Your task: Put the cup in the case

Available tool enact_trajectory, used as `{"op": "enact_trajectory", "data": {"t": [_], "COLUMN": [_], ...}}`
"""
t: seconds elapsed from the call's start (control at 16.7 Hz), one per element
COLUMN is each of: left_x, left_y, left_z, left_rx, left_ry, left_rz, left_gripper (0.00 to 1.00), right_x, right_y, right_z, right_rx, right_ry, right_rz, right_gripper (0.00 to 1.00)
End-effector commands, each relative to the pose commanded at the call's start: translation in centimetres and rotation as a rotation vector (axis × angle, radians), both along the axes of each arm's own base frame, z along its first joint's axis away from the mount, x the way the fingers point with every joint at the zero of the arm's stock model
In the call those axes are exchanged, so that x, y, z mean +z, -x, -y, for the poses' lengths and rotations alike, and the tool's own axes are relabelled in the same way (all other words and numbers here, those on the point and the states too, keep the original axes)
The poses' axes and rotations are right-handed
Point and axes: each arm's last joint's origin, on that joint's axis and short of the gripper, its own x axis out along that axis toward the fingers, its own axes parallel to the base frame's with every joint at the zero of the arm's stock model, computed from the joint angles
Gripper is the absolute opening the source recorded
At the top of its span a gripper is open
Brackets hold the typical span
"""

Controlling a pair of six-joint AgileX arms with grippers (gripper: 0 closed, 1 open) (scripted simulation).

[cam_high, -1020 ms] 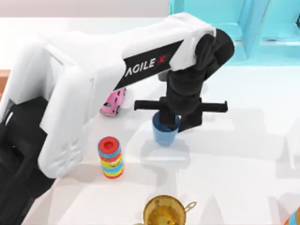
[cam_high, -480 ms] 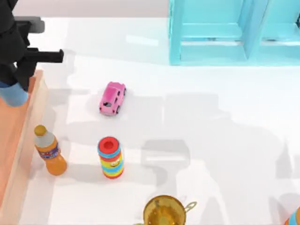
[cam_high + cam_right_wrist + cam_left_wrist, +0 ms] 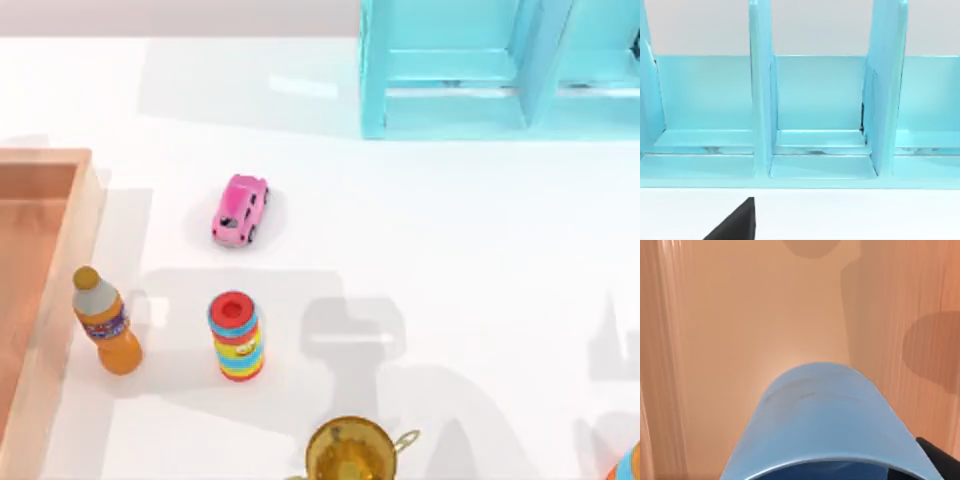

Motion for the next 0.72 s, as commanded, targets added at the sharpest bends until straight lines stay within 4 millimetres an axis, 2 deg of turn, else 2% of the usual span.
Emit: {"op": "enact_trajectory", "data": {"t": [0.3,0.72], "left_x": [-0.4,-4.2], "left_y": [-0.2,-0.4], "left_z": [0.0,-0.6], "left_rx": [-0.005,-0.002], "left_ry": [-0.003,-0.002], "left_rz": [-0.001,0.005], "left_gripper": [0.00,0.00], "right_x": [0.0,0.0], "right_y": [0.0,0.0], "right_z": [0.0,0.0], "right_rx": [0.000,0.000], "right_ry": [0.000,0.000], "right_rz": [0.000,0.000], "right_gripper": [1.00,1.00]}}
